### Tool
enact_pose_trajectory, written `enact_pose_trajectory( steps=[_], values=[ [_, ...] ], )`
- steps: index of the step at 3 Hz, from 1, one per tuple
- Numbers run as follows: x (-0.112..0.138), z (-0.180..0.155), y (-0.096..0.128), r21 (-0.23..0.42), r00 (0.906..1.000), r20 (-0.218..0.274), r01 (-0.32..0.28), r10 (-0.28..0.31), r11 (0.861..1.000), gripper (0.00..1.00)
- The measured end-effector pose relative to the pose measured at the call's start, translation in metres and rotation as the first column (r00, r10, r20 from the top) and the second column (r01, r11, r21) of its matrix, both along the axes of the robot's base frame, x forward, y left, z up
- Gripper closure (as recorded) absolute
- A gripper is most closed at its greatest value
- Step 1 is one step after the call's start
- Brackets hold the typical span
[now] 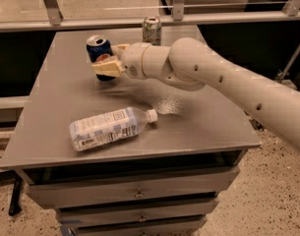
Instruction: Knock pepsi can over
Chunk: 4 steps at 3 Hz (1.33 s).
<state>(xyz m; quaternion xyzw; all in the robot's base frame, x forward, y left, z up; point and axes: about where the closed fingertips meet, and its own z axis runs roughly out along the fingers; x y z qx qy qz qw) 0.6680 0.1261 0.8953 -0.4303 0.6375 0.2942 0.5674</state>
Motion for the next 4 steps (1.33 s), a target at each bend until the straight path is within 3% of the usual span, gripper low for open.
enact_pose_trajectory(
  steps=[1,2,3,4],
  values=[
    [-0.018,-0.01,-0.057,-0.052,0.9975,-0.03,0.062,-0.064,0.997,1.0],
    [-0.029,-0.001,-0.1,-0.151,0.9938,-0.032,0.101,-0.107,0.983,1.0],
    [-0.029,0.027,-0.14,-0.285,0.9901,-0.005,0.133,-0.14,0.949,1.0],
    [-0.018,0.06,-0.165,-0.442,0.9893,0.029,0.141,-0.143,0.886,1.0]
  ],
)
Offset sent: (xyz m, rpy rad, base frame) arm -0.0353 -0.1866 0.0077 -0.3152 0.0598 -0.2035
